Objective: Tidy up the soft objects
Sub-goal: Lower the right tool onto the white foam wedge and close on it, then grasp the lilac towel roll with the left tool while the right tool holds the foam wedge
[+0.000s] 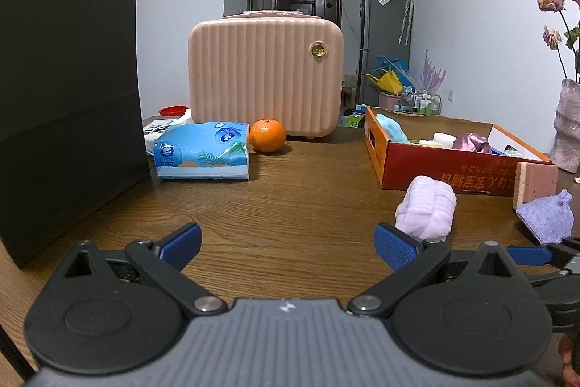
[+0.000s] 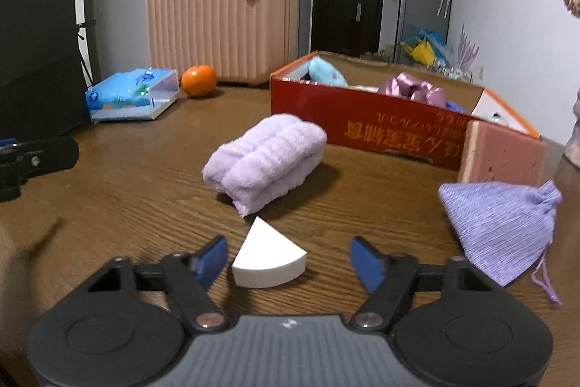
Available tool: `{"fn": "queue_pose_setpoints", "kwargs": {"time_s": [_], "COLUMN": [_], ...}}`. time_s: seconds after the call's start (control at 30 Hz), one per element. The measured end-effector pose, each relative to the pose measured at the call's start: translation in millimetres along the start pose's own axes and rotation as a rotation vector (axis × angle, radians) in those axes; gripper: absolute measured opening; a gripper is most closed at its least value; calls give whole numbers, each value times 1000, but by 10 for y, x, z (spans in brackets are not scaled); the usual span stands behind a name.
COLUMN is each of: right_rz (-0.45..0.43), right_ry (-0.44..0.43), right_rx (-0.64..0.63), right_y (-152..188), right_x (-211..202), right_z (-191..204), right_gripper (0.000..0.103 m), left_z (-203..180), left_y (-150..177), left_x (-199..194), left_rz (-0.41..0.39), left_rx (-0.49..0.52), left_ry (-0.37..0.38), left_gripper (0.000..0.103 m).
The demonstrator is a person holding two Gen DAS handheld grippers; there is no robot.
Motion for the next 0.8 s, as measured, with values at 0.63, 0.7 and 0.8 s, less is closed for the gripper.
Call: {"fn": "queue_pose_setpoints", "kwargs": {"time_s": [0.63, 0.7, 0.8], "right_rz": [-93, -106, -125], "right_ry": [-19, -14, -5], "right_rx": [-4, 2, 10], "right_y": [-38, -52, -66], "right_x": [-160, -182, -209], "right_z": [-24, -56, -107], "right_gripper": [30, 30, 30], "left_z": [10, 7, 1], "left_y": [23, 23, 28], "left_x": [21, 27, 36], "left_rz": [7, 10, 12], "left_rx": [-9, -7, -4], "left_ry": [-11, -14, -17], "left_gripper": [103, 103, 103]}}
Point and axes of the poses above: each gripper's, at about its wrist camera, not at the fingertips, and x roughly the way its jaws point, z to its left, y to its underside, the point moved 4 cm from there along x, roughly the way its jaws point, and after that the axes turned 5 degrees about y, right-handed, at the moved point
